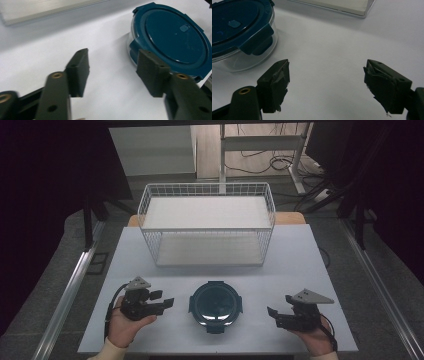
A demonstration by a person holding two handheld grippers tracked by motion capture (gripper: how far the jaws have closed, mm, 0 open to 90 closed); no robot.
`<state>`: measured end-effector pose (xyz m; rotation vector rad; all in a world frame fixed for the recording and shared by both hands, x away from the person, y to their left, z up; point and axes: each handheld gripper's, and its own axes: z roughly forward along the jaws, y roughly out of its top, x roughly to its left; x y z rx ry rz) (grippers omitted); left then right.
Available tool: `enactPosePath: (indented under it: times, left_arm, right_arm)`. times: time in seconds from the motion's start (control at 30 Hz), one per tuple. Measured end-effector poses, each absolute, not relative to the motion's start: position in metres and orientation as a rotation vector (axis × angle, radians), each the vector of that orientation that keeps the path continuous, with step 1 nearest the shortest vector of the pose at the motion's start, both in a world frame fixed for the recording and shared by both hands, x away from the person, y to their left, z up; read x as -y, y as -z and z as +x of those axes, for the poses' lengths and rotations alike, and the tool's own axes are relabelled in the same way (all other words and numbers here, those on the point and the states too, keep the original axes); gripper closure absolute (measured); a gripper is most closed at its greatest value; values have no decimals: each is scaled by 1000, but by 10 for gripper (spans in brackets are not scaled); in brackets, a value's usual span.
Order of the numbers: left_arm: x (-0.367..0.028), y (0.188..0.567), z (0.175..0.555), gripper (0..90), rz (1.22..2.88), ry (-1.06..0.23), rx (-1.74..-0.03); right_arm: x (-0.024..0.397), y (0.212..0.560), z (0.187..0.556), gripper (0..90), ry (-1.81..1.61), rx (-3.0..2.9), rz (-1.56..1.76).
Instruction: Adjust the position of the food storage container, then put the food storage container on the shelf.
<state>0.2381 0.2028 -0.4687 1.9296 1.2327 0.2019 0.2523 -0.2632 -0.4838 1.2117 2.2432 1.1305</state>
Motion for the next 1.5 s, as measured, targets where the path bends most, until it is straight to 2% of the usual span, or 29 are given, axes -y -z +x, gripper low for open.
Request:
enactPosePath:
  times: [0.2,0.7,1.5]
  left_arm:
    - [-209,469,236,283,1886,-175,-1214]
    - [-204,473,237,216,1864,-115,-1196]
    - [-188,485,246,144,1819,45,-1212]
  right_arm:
    - [263,483,252,204,-1138,-2239,1204]
    - [262,481,253,205,-1179,-2246,1248]
    - [230,478,258,164,-1352,-2328,1342]
